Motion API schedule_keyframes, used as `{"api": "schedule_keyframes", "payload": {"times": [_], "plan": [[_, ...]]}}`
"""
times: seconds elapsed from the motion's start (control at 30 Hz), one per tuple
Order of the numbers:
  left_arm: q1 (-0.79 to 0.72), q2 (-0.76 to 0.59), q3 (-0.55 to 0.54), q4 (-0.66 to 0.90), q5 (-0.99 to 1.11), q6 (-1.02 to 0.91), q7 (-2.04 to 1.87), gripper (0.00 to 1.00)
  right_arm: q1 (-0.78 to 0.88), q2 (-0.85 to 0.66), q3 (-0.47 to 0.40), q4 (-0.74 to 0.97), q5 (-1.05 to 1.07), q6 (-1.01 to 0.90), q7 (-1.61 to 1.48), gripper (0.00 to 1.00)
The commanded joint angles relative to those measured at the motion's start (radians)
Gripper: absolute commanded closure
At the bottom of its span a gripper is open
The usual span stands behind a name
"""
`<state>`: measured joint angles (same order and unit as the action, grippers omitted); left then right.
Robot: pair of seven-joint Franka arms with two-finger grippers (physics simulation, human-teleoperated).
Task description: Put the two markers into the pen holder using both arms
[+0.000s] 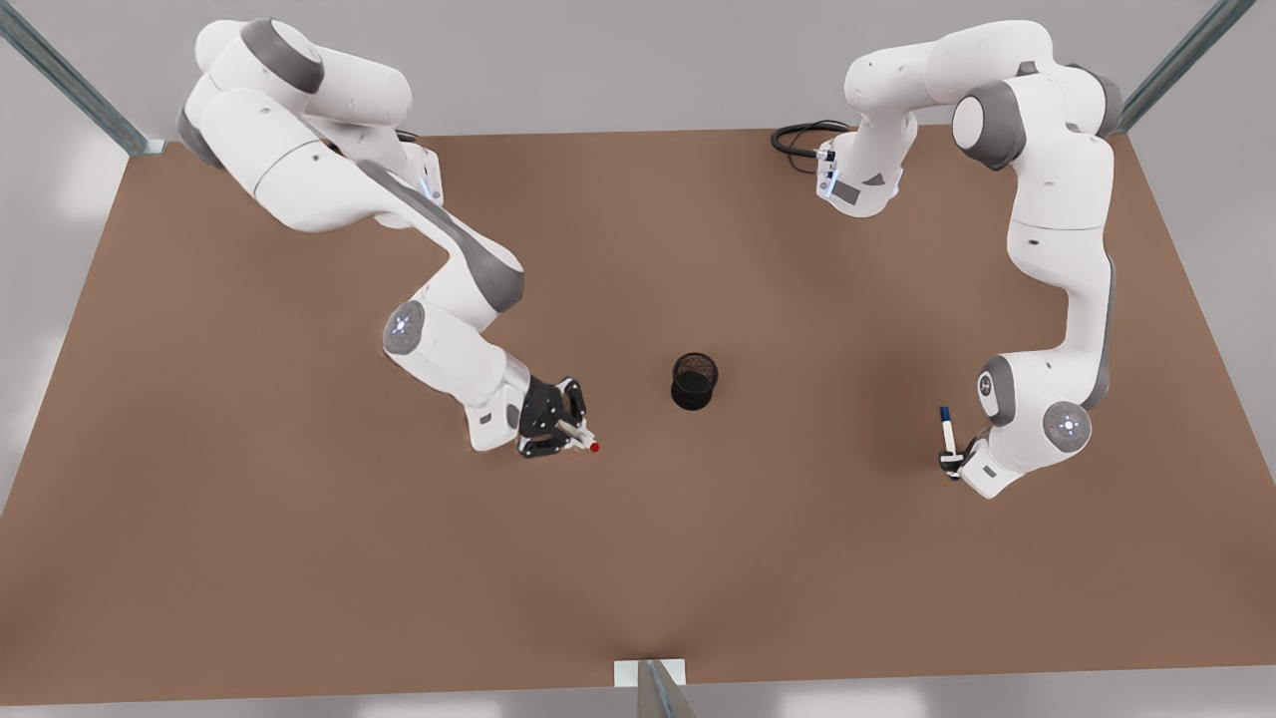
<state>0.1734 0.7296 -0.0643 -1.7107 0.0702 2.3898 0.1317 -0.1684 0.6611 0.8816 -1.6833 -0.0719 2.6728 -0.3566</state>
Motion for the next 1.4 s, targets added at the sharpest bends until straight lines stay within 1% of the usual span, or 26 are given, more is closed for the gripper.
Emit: {"api": "schedule_keyframes", "payload": {"times": [0.0,0.1,0.17,0.2,0.23,0.27,0.33,0.4,0.47,0.53,0.6,0.67,0.77,1.0,1.13,1.27,1.33,1.37], "plan": [[0.0,0.001,0.0,0.0,-0.006,-0.001,0.005,0.72,0.069,0.008,-0.001,0.0,-0.012,0.341,0.182,0.79],[0.0,0.002,0.0,0.0,-0.006,0.0,0.005,0.72,0.144,0.008,-0.001,0.004,-0.009,0.462,0.183,0.79],[0.0,0.002,0.0,0.002,-0.006,0.0,0.005,0.73,0.204,0.029,-0.009,0.005,-0.011,0.579,0.182,0.79],[0.0,0.002,0.0,0.002,-0.006,-0.001,0.005,0.73,0.305,0.035,-0.091,0.016,-0.008,0.68,0.183,0.79],[0.0,0.002,0.0,0.002,-0.006,-0.001,0.005,0.73,0.395,0.051,-0.145,0.025,0.009,0.78,0.182,0.79],[0.0,0.001,0.0,0.002,-0.006,-0.001,0.003,0.73,0.46,0.052,-0.2,0.027,0.018,0.834,0.182,0.79],[0.0,-0.001,0.0,0.01,-0.006,-0.003,0.003,0.74,0.566,0.06,-0.311,0.051,0.017,0.846,0.185,0.79],[0.0,-0.002,0.0,0.013,-0.006,-0.003,0.003,0.74,0.578,0.097,-0.331,0.06,0.003,0.848,0.179,0.79],[-0.002,-0.004,0.0,0.013,-0.006,-0.004,0.003,0.74,0.624,0.13,-0.388,0.066,-0.003,0.848,0.179,0.79],[-0.006,-0.01,0.0,0.019,-0.004,-0.014,0.005,0.74,0.633,0.193,-0.389,0.106,-0.039,0.848,0.177,0.79],[-0.006,-0.038,-0.005,0.025,-0.004,-0.035,0.008,0.75,0.691,0.219,-0.444,0.149,-0.037,0.848,0.177,0.79],[-0.006,-0.085,-0.026,0.026,-0.004,-0.049,0.019,0.75,0.718,0.253,-0.449,0.178,-0.037,0.848,0.177,0.79],[-0.003,-0.136,-0.066,0.026,-0.006,-0.098,0.019,0.75,0.748,0.293,-0.487,0.226,-0.039,0.848,0.177,0.79],[-0.003,-0.154,-0.114,0.025,-0.007,-0.141,0.032,0.75,0.754,0.348,-0.489,0.226,-0.054,0.848,0.177,0.79],[-0.003,-0.157,-0.115,0.023,-0.009,-0.144,0.032,0.75,0.754,0.37,-0.49,0.226,-0.06,0.848,0.177,0.79],[-0.003,-0.165,-0.12,0.023,-0.009,-0.158,0.029,0.75,0.753,0.371,-0.492,0.231,-0.068,0.848,0.177,0.79],[-0.003,-0.165,-0.12,0.023,-0.009,-0.158,0.029,0.75,0.754,0.351,-0.468,0.229,-0.045,0.848,0.18,0.79],[-0.003,-0.164,-0.12,0.023,-0.009,-0.158,0.031,0.75,0.756,0.315,-0.452,0.218,-0.017,0.848,0.18,0.79]]}}
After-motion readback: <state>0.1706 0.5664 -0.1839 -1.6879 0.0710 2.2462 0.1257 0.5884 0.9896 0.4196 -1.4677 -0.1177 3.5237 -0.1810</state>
